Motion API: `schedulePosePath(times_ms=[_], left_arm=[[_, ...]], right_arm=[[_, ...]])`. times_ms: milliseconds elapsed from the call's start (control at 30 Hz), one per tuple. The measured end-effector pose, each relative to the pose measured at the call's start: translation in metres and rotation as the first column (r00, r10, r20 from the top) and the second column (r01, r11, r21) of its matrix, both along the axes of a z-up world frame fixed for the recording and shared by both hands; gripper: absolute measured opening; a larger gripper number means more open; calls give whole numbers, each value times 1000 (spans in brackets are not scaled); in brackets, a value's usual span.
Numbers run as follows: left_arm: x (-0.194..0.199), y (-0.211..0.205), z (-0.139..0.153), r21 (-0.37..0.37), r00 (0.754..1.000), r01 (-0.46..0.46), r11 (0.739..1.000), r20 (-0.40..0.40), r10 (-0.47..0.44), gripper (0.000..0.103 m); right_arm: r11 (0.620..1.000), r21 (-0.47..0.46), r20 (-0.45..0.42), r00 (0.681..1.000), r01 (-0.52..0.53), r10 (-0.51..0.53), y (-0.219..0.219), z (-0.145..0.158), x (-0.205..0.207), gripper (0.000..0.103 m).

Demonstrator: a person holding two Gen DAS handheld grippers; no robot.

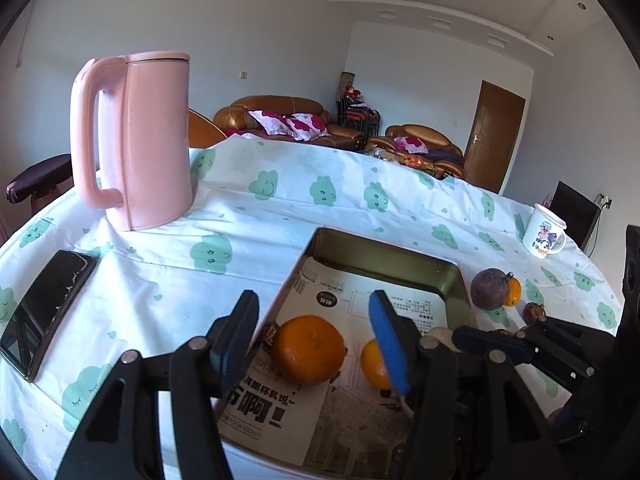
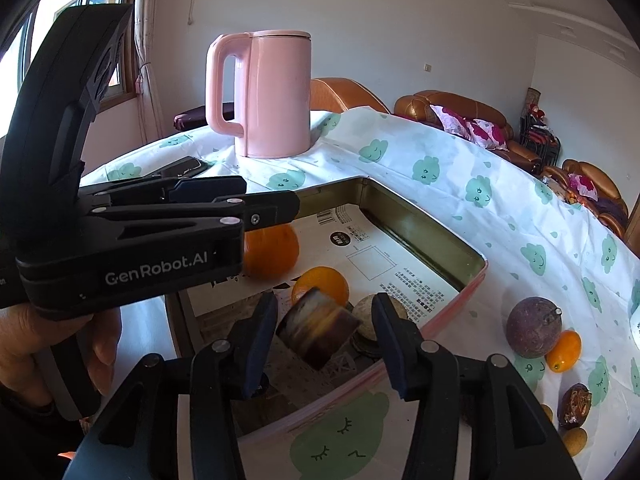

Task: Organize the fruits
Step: 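Open both tools to drop the orange and cake into the tin, then grasp a brown round fruit with the left tool while the right tool grasps a yellow fruit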

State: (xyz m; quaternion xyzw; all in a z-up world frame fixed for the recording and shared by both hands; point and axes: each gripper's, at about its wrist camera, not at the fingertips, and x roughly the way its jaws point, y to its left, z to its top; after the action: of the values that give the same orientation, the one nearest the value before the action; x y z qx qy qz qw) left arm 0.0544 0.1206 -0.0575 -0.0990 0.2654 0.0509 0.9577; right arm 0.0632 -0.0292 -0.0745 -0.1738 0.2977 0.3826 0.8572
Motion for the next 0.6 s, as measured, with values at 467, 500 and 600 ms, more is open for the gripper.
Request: schedulePosePath(times_ms=[467, 500, 600], left_arm=[[-4, -80, 19, 67, 986, 145, 987, 77, -150, 75], [-2, -90, 19, 79, 983, 164, 983, 71, -170, 75], [7, -122, 15, 123, 971, 229, 966, 39, -235, 75]], right_arm=[[927, 10, 58, 926, 374, -374, -157, 12, 26, 57], [916, 16, 37, 916, 400, -400, -167, 10, 31, 57], [895, 15, -10, 895, 446, -445, -186, 4, 42, 57]])
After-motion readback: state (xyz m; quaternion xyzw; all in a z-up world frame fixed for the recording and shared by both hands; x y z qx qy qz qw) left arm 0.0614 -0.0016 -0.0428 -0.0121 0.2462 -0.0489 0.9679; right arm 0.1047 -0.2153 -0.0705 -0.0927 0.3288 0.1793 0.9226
